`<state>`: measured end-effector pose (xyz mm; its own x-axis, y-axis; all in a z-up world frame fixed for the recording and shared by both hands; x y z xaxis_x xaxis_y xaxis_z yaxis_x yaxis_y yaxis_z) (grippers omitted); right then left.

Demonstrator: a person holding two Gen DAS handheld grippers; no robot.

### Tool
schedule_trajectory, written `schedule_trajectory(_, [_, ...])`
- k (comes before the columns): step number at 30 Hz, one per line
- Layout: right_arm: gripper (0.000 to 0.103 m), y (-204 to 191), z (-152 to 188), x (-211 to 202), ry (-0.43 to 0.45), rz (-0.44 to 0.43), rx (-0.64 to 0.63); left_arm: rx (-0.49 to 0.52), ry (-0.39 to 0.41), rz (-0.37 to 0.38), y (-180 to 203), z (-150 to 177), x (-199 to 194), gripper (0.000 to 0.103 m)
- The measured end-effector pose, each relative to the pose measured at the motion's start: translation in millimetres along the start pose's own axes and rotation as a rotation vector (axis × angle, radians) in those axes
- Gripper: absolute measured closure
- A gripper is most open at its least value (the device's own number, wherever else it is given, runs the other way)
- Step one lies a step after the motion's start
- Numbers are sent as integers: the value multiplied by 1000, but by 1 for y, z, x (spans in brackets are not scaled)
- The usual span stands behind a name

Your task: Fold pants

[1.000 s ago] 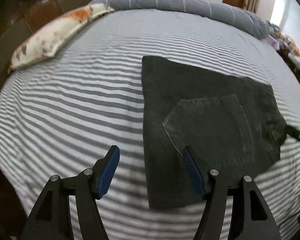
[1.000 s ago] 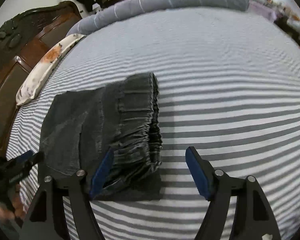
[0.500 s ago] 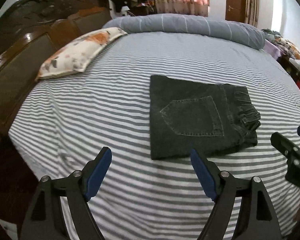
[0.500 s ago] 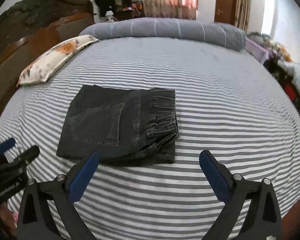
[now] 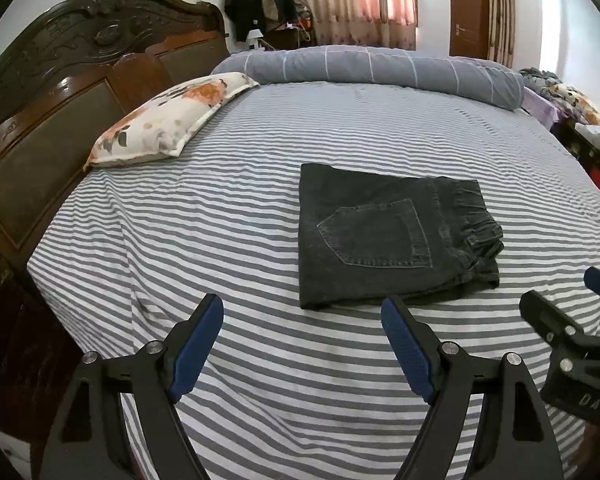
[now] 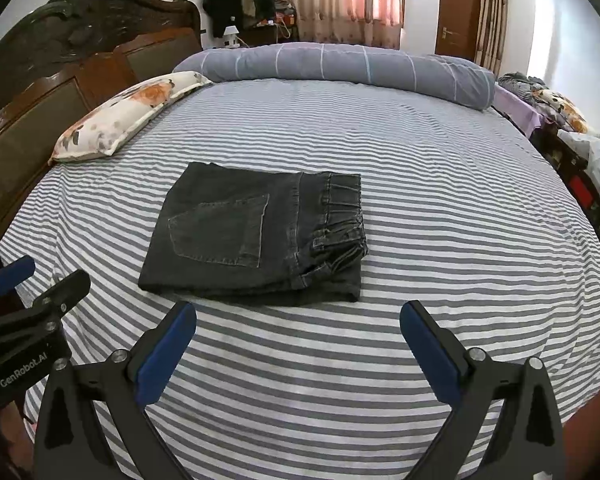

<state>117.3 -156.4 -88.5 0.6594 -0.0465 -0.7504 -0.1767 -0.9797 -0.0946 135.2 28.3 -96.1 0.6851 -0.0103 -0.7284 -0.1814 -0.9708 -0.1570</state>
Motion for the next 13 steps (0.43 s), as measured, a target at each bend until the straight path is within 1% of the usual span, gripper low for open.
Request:
schedule_trajectory(4, [2,-1,7,3,-18,-2,-6,10,5,-19,2,2,0,22])
schedule_trajectory(9, [2,-3,12,4,-22,-6,-17,9,3,16,4,3,0,22])
schedule_trajectory(13, [2,-4,13,4,-23,-12,-18,12,-7,10,6,4,1,22])
Point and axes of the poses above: each gripper's, at about its wrist camera, not at the fingertips, and x roughly the way its jaws point, y to its right, z to its underside, the point moved 6 cm from there along x, roughly the way its jaws point, and after that the axes turned 7 degrees about x, right-handed, at the moved point
